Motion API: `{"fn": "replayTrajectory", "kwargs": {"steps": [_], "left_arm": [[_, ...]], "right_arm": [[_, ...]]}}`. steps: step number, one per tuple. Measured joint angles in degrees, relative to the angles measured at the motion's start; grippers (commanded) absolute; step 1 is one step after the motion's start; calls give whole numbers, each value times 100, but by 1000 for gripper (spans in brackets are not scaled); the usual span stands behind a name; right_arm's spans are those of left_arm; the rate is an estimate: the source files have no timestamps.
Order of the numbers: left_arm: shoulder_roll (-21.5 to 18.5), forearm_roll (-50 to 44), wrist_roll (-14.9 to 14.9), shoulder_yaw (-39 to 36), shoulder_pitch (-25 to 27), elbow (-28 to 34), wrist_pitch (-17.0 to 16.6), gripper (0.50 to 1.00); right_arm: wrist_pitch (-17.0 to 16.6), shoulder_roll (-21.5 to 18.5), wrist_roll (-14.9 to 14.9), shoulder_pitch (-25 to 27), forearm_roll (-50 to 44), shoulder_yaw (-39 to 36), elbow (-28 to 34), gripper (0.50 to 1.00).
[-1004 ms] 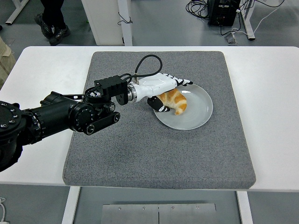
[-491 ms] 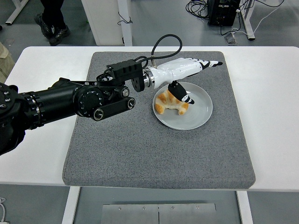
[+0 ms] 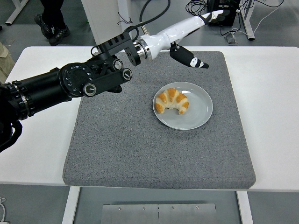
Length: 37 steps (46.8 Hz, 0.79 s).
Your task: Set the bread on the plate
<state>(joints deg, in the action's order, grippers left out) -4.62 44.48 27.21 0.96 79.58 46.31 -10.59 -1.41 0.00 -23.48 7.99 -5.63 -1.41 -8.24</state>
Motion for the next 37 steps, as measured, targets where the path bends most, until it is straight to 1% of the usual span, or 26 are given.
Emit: {"fn": "replayTrajectory", "kwargs": {"steps": [4, 12, 17, 23, 31, 34, 37], "left_arm": [[-131, -264, 103, 139, -9, -7, 9, 974], [-312, -923, 78, 218, -13, -85, 12, 966], [-480, -1593, 77, 452, -41, -100, -4, 968], [-504, -2233, 74, 772, -129, -251, 10, 968], [-483, -2585, 73, 1096, -375, -541, 20, 971], [-479, -2637, 18, 1230, -478, -615, 21, 971], [-477, -2762, -166, 1421, -576, -687, 22, 972]], "right_arm": [[0, 0, 0, 0, 0, 0, 2, 1000], [0, 0, 1, 2, 0, 0, 1, 1000], [0, 0, 1, 0, 0, 0, 0, 1000], [0, 0, 1, 1, 0, 0, 3, 1000], [0, 0, 1, 1, 0, 0, 1, 1000], [0, 0, 1, 1, 0, 0, 0, 1000], [0, 0, 1, 1, 0, 0, 2, 1000]]}}
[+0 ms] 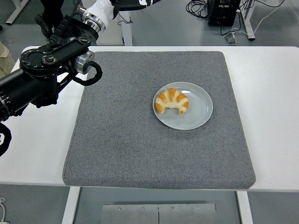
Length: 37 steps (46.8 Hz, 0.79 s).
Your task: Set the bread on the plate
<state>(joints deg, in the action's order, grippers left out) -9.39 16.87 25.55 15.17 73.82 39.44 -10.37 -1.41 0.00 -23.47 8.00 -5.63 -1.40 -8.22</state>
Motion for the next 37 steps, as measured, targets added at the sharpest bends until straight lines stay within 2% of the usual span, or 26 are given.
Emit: {"fn": "replayTrajectory", "kwargs": {"steps": [5, 9, 16, 37], "left_arm": [[5, -275, -484, 402, -208, -168, 56, 974], [14, -353, -667, 767, -416, -217, 245, 974], [-38, -361, -697, 1138, -763, -228, 387, 974], [-469, -403, -619, 1916, -1610, -331, 1190, 974]], "right_arm": [[0, 0, 0, 0, 0, 0, 1, 1000], [0, 0, 0, -1, 0, 0, 0, 1000], [0, 0, -1, 0, 0, 0, 1, 1000], [0, 0, -1, 0, 0, 0, -2, 1000]]}}
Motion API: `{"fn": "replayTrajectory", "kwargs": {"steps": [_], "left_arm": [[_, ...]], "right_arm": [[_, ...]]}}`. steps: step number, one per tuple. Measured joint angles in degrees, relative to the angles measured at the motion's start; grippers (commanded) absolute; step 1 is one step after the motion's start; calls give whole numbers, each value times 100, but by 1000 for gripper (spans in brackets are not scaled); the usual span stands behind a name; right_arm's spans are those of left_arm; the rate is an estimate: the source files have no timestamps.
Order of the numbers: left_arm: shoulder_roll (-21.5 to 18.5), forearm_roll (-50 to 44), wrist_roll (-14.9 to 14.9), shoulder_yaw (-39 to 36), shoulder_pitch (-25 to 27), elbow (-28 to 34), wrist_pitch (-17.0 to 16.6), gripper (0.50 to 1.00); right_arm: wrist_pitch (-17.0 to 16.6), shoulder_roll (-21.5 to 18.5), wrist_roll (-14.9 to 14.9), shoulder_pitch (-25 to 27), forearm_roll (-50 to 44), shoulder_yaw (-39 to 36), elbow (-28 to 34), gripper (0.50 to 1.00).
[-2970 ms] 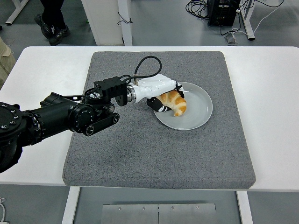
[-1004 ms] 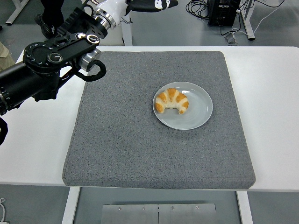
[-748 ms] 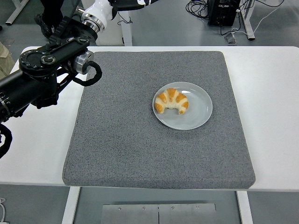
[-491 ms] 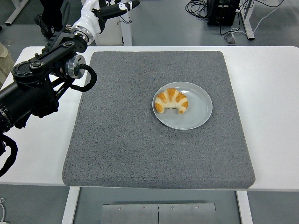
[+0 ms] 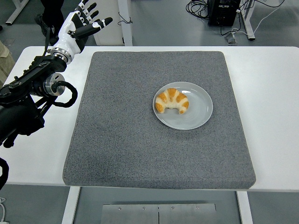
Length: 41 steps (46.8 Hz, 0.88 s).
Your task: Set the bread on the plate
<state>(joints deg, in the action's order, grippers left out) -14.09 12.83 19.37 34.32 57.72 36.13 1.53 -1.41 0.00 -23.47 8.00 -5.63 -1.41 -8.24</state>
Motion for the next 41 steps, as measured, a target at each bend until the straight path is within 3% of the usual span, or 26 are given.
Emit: {"fn": "replayTrajectory", "kwargs": {"steps": [21, 41], "left_arm": [[124, -61, 96, 14, -262, -588, 614, 974], [223, -65, 163, 15, -400, -800, 802, 974]], "right_arm": [[0, 0, 1, 0, 0, 0, 1, 1000], [-52, 0, 1, -46, 0, -14, -97, 1000]]}}
